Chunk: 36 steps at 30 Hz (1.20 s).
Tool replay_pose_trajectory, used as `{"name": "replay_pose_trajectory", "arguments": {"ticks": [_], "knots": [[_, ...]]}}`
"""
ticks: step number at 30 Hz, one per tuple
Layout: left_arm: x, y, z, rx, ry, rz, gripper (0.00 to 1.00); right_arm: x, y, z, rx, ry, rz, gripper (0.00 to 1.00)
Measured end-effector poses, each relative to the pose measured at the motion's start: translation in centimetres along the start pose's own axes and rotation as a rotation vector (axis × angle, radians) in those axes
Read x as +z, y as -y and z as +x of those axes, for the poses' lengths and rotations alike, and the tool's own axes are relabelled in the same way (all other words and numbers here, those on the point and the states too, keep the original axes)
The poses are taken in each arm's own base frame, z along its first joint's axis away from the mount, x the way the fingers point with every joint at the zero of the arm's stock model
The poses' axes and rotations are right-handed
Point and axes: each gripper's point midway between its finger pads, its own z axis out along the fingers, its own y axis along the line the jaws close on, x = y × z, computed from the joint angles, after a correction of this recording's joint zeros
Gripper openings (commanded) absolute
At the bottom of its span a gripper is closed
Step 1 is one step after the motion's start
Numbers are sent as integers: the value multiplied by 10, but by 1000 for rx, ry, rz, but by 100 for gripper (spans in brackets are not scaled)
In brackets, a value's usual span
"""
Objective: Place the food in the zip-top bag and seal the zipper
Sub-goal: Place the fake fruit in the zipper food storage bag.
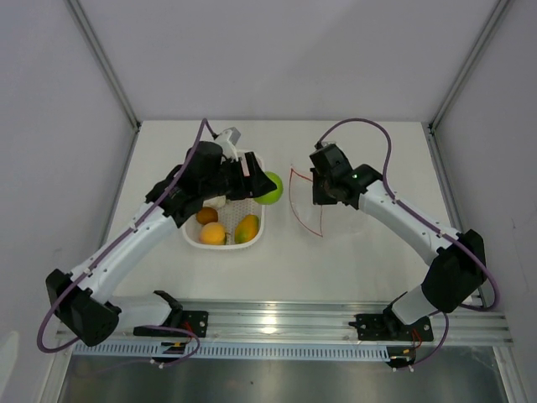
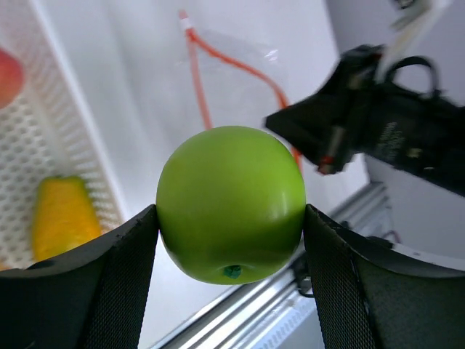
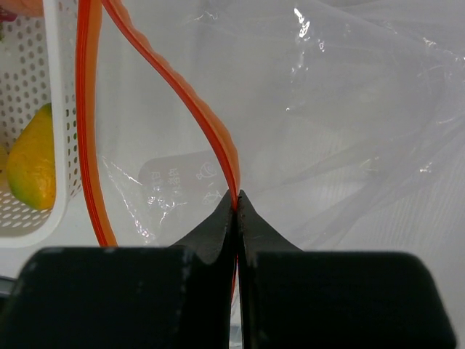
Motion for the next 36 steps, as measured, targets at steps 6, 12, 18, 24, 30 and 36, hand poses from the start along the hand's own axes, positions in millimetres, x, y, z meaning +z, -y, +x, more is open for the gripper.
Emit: {"name": "replay_pose_trajectory", "arguments": {"ticks": [6,12,18,24,30,36], "knots": [[8,33,-5,-68,-14,153,0,-2,-20,6,15,-18,-80,0],[40,45,10,-143,-93,216,0,-6,-33,12,36,-42,-146,0],[54,44,28,-160,-143,200,1,-17,-33,7,74,-28,-173,0],[60,32,43,-166,-169,145,1,-30,-36,-2,115,-6,-231,0],[69,17,53,-148,-189,53,2,-35,-41,-6,140,-2,-269,0],[69,14,56,-91,-192,13,99,-35,-41,-8,146,-2,-280,0]]}}
